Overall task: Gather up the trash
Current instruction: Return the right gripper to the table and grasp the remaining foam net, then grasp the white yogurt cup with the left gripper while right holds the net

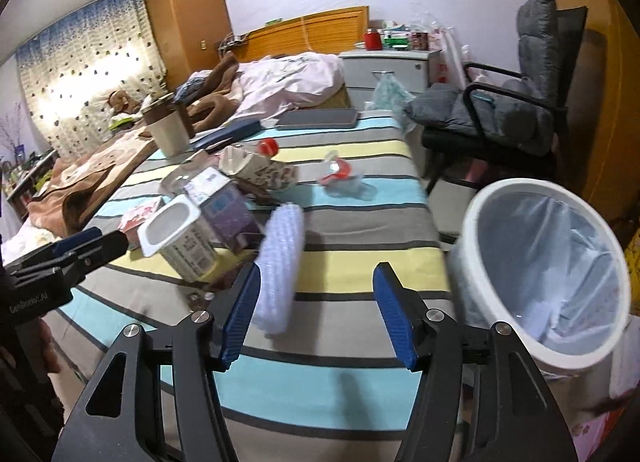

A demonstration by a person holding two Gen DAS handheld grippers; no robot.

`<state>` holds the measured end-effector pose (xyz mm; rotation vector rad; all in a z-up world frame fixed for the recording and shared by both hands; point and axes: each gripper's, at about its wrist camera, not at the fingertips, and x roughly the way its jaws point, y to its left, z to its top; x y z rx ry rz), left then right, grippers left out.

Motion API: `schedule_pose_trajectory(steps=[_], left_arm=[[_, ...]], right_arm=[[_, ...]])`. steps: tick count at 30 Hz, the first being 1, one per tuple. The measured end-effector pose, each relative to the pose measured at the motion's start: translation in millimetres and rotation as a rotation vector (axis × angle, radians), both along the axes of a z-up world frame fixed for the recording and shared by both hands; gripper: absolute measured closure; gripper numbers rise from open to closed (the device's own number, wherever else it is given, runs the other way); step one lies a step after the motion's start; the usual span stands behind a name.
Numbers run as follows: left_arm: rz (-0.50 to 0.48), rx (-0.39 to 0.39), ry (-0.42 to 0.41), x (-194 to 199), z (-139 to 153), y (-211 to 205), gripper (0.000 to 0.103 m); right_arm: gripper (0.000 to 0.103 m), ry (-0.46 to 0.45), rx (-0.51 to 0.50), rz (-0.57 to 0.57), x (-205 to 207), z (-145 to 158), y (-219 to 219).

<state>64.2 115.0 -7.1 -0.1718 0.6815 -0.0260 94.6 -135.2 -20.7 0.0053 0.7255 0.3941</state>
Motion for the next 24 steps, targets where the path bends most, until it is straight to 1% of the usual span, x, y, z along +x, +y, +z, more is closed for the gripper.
schedule_pose_trajectory(steps=[2,6,8,12,16,17,19,23,24], left_arm=[[-0.018,-0.018,0.011,0,-2,3,0.020],[-0.034,-0.013,0.030,3,-7,4,0.020],[-0.040,-0.011,0.036,4,-10,5,0.020],[-0.065,-0.016,0.052,12,-15,3,0.020],[-0.092,-0.028,0.071,20,-20,1,0.020],[-0.098,-0.025,0.075,22,-22,0,0.020],[-0.108,-0.023,0.082,27,-24,-3,0.020],[-0.126,-0.016,0.089,35,-26,-5,0.020],[-0.123,-0.012,0.091,37,-27,-5,0.020]], right_arm=[[0.042,0.017,-0.002,0.024,3,-4,8],[0.042,0.037,-0.032,0.068,6,-12,22],[0.042,0.060,-0.049,0.077,8,-16,27],[0.042,0.077,-0.077,0.080,13,-20,30],[0.043,0.088,-0.077,0.084,18,-22,29],[0.044,0.092,-0.078,0.088,19,-23,29],[0.052,0.097,-0.084,0.086,21,-24,29],[0.059,0.102,-0.085,0.084,23,-26,28],[0.063,0.103,-0.084,0.083,24,-26,27]])
